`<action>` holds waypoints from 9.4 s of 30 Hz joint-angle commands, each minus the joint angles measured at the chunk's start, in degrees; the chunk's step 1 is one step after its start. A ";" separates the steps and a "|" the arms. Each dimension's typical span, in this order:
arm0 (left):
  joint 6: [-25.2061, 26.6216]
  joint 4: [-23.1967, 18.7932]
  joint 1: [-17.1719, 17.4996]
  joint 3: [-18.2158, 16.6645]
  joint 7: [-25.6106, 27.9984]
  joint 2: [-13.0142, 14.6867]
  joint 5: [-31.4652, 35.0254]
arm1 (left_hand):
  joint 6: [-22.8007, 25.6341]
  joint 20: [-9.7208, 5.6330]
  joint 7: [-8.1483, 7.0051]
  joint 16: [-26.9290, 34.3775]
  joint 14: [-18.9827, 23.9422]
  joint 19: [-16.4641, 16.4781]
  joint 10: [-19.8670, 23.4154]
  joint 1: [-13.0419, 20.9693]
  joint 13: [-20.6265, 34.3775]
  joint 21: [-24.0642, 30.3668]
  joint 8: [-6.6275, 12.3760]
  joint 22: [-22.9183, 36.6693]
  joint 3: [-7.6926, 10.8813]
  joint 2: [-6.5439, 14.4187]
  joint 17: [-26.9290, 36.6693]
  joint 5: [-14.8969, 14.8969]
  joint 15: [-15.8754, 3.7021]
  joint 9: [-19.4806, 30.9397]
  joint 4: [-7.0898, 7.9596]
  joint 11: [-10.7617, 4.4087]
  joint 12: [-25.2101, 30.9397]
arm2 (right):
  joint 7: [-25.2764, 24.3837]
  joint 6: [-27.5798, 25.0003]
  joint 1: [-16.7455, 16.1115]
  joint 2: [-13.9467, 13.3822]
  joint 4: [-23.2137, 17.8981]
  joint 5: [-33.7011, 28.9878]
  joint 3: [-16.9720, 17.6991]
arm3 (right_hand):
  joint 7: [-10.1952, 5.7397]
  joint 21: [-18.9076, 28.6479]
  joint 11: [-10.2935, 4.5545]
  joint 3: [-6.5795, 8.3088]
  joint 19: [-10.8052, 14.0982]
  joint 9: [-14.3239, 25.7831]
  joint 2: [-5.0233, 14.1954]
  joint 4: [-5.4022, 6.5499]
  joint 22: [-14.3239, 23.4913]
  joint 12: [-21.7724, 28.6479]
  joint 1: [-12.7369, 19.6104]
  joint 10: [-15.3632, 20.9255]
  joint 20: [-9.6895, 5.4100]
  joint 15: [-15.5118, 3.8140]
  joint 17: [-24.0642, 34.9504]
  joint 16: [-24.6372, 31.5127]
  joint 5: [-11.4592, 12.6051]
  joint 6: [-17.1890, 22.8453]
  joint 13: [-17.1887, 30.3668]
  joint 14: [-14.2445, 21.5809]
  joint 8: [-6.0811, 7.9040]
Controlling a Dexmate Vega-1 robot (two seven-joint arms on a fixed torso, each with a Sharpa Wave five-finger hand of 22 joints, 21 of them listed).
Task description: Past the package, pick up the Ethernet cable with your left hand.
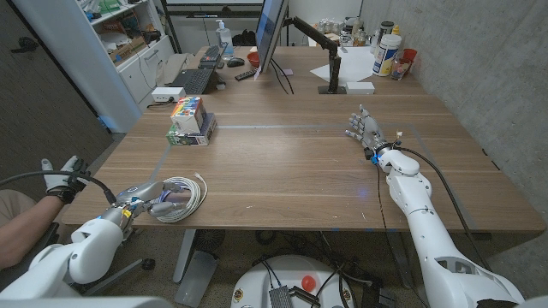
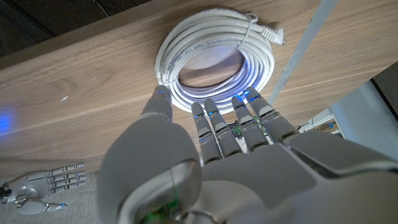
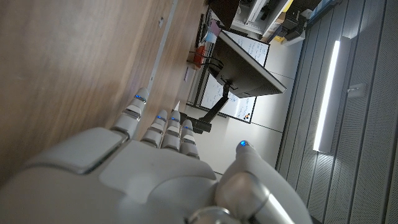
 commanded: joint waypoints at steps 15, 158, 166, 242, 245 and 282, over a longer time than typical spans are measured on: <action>-0.52 0.46 2.88 0.65 3.42 0.41 0.56 | 1.39 -0.13 -0.18 0.40 0.84 0.39 1.02 0.52 0.35 -0.11 0.94 0.12 -0.44 -0.49 0.26 0.18 -9.62 0.15 0.05 -0.02 0.37 | 0.53 0.18 -0.04 -0.11 -0.16 0.31 0.04 | 0.03 -0.09 -0.07 -0.29 -0.05 0.22 0.04 0.10 0.16 0.35 -0.23 -0.22 -0.16 -0.10 0.04 0.28 0.36 -0.27 -0.01 -0.10 0.25; -6.28 7.66 3.86 3.83 12.51 3.88 1.21 | 4.59 0.65 1.16 1.62 5.28 2.66 5.21 11.97 2.20 0.49 3.81 0.21 5.32 10.61 1.82 -0.86 -10.48 0.63 -1.78 0.63 0.63 | 1.23 -0.07 -0.11 -0.23 -0.53 0.53 0.07 | -0.04 -0.05 -0.23 -0.43 -0.32 0.21 0.18 0.23 0.17 0.43 -0.34 -0.32 -0.04 0.13 0.04 0.34 0.40 -0.30 -0.02 -0.41 0.31; -6.98 7.97 4.30 3.50 13.56 3.44 1.09 | 5.92 0.73 1.81 3.15 8.23 4.25 7.59 15.62 2.91 1.11 5.15 0.34 9.00 13.27 2.89 -1.26 -10.51 1.35 -1.05 1.32 1.26 | 1.15 -0.25 -0.13 -0.23 -0.61 0.48 0.06 | -0.05 -0.05 -0.19 -0.44 -0.32 0.21 0.18 0.24 0.17 0.44 -0.34 -0.32 -0.04 0.17 0.04 0.35 0.40 -0.27 -0.03 -0.40 0.32; -11.21 6.85 6.28 0.06 15.49 -0.85 2.33 | 19.08 -1.92 2.11 9.83 23.50 11.01 20.56 26.80 10.03 8.04 14.44 2.78 13.10 12.07 8.79 -2.54 -11.43 4.35 -0.69 0.80 6.14 | 1.22 -1.05 -0.20 -0.42 -0.98 0.09 -0.18 | -0.05 -0.07 -0.33 -0.49 -0.49 0.20 0.27 0.31 0.17 0.38 -0.36 -0.59 -0.01 0.21 0.03 0.33 0.41 -0.50 -0.04 -0.68 0.24; -11.24 6.49 6.46 -0.21 15.21 -1.06 2.67 | 18.98 -1.95 2.01 9.75 23.47 11.00 20.56 26.88 10.14 8.16 14.44 2.80 13.03 12.05 8.80 -2.53 -11.43 4.35 -0.68 0.80 6.13 | 1.28 -1.07 -0.19 -0.42 -0.97 0.13 -0.16 | -0.07 -0.07 -0.29 -0.50 -0.50 0.20 0.26 0.31 0.17 0.35 -0.36 -0.69 -0.05 0.18 0.03 0.34 0.41 -0.53 -0.04 -0.69 0.23; -14.49 4.15 4.36 -1.84 14.03 -4.40 4.49 | 19.17 -2.04 2.08 9.08 23.77 10.66 20.88 27.46 11.15 9.26 14.94 2.87 12.52 12.09 8.79 -2.43 -11.44 4.26 -0.39 0.72 5.99 | 1.57 -1.30 0.06 -0.53 -0.69 -0.07 -0.34 | -0.07 -0.23 -0.22 -0.50 -1.03 0.20 0.34 0.34 0.17 0.28 -0.35 -0.96 -0.25 0.22 0.03 0.16 0.42 -0.56 -0.04 -1.27 0.25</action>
